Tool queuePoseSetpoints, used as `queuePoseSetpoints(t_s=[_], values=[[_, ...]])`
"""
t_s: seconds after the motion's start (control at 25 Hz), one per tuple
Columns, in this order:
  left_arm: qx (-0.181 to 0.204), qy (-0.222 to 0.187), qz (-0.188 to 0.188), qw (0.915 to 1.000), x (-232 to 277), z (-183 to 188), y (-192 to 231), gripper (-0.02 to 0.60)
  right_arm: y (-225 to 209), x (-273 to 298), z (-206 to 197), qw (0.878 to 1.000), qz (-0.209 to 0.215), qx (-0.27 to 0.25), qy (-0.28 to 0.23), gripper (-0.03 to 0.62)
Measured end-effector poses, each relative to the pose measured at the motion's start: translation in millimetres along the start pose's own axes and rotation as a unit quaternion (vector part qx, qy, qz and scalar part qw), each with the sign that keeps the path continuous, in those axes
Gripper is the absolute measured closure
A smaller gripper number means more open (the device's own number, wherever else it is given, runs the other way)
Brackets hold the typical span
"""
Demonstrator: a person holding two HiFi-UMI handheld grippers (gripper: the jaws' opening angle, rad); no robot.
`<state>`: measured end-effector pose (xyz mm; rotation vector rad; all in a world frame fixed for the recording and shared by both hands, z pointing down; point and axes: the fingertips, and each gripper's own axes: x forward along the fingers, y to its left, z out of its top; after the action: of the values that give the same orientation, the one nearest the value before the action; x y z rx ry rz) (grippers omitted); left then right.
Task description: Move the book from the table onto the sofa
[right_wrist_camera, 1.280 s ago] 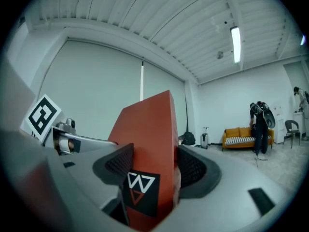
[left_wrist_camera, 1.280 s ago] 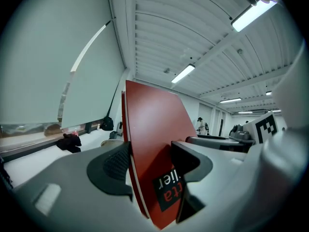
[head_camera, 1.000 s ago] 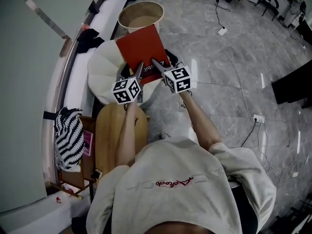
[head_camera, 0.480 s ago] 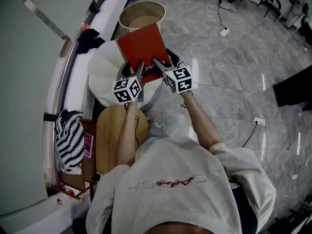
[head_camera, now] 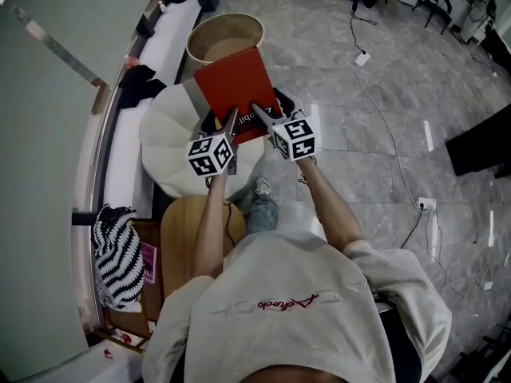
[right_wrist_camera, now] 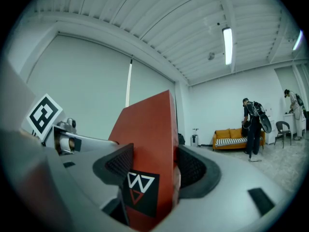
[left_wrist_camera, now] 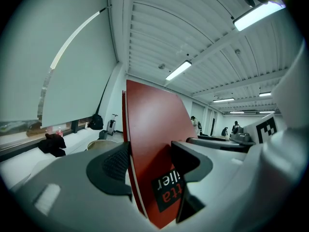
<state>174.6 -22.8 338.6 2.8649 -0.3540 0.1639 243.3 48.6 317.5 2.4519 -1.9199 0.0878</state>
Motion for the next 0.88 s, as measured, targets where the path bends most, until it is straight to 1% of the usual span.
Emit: queuePoseSetpoints(t_s=[0.16, 0.4, 0.56, 0.88], values=[[-0.006, -0.004, -0.008, 0.9999, 39, 4, 18, 0.328, -25, 33, -2, 1.0, -0.008, -0.008, 0.0, 0.327], [-0.02, -0.008, -0.016, 0.9997, 94, 20, 58, 0.328, -55, 95, 3, 1.0, -0.014, -0.016, 0.008, 0.327], [-0.023, -0.009, -0.013, 0.9996, 129, 37, 83, 0.328, -74, 136, 11, 1.0, -0.014, -0.015, 0.011, 0.327], [-0.03, -0.017, -0.006, 0.9994, 177, 61, 130, 0.328, -95, 205, 22, 1.0, -0.004, -0.024, 0.012, 0.327]])
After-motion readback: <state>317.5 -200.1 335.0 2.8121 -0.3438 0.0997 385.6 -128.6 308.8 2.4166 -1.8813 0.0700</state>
